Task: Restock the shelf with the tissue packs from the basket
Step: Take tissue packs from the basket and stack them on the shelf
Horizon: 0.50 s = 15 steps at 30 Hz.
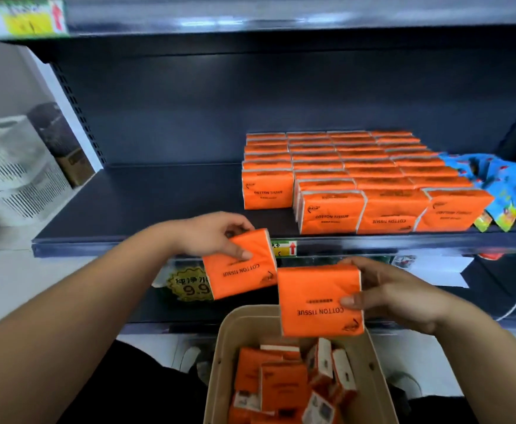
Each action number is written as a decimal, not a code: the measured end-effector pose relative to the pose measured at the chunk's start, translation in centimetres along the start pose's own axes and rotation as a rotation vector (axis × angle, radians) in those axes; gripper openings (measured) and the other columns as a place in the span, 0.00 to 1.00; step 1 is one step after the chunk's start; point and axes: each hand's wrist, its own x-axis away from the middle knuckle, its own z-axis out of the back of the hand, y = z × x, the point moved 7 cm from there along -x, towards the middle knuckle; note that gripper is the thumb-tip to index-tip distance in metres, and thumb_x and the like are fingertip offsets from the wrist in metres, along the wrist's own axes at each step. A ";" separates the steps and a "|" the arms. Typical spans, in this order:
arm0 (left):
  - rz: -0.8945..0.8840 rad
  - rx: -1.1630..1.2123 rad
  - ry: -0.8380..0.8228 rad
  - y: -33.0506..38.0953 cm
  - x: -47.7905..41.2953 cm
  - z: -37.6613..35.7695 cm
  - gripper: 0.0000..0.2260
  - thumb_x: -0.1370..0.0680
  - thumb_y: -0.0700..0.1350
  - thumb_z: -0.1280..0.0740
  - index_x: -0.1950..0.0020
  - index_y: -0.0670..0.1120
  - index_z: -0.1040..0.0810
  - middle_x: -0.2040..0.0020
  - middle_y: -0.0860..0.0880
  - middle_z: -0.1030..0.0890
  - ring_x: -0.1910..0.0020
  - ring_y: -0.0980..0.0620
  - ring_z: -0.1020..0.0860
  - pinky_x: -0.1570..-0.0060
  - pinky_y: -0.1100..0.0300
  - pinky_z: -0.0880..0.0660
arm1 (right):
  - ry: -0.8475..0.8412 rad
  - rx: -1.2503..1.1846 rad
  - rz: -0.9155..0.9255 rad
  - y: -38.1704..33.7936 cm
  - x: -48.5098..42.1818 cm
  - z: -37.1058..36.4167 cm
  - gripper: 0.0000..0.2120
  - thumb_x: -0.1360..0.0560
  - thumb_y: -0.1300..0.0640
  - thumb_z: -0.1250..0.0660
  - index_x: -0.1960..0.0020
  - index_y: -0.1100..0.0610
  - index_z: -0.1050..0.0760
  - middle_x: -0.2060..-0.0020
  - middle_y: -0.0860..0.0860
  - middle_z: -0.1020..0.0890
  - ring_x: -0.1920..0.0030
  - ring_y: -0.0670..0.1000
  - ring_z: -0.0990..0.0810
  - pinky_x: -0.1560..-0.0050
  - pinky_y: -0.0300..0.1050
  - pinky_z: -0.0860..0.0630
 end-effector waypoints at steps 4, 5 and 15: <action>-0.075 -0.055 0.174 2.1 -2.5 3.8 0.17 0.30 0.46 0.22 0.44 0.52 0.24 0.47 0.47 0.18 0.48 0.49 0.19 0.43 0.53 0.23 | 0.065 0.065 0.058 -2.0 -0.5 0.5 0.26 0.37 0.63 0.25 0.40 0.56 0.26 0.46 0.61 0.19 0.46 0.61 0.18 0.43 0.63 0.23; -0.092 -0.074 0.218 2.6 -3.2 4.5 0.17 0.30 0.45 0.23 0.44 0.52 0.24 0.46 0.46 0.19 0.48 0.48 0.20 0.43 0.53 0.24 | 0.074 0.067 0.069 -2.3 -0.7 0.5 0.27 0.38 0.62 0.24 0.41 0.55 0.26 0.47 0.60 0.18 0.46 0.61 0.18 0.41 0.65 0.24; -0.008 -0.442 0.569 4.4 -9.2 6.5 0.21 0.25 0.51 0.28 0.34 0.56 0.28 0.36 0.51 0.27 0.35 0.46 0.32 0.35 0.47 0.39 | 0.073 0.057 0.132 -4.3 -2.1 0.7 0.25 0.38 0.63 0.26 0.41 0.55 0.26 0.49 0.58 0.17 0.46 0.59 0.18 0.47 0.54 0.20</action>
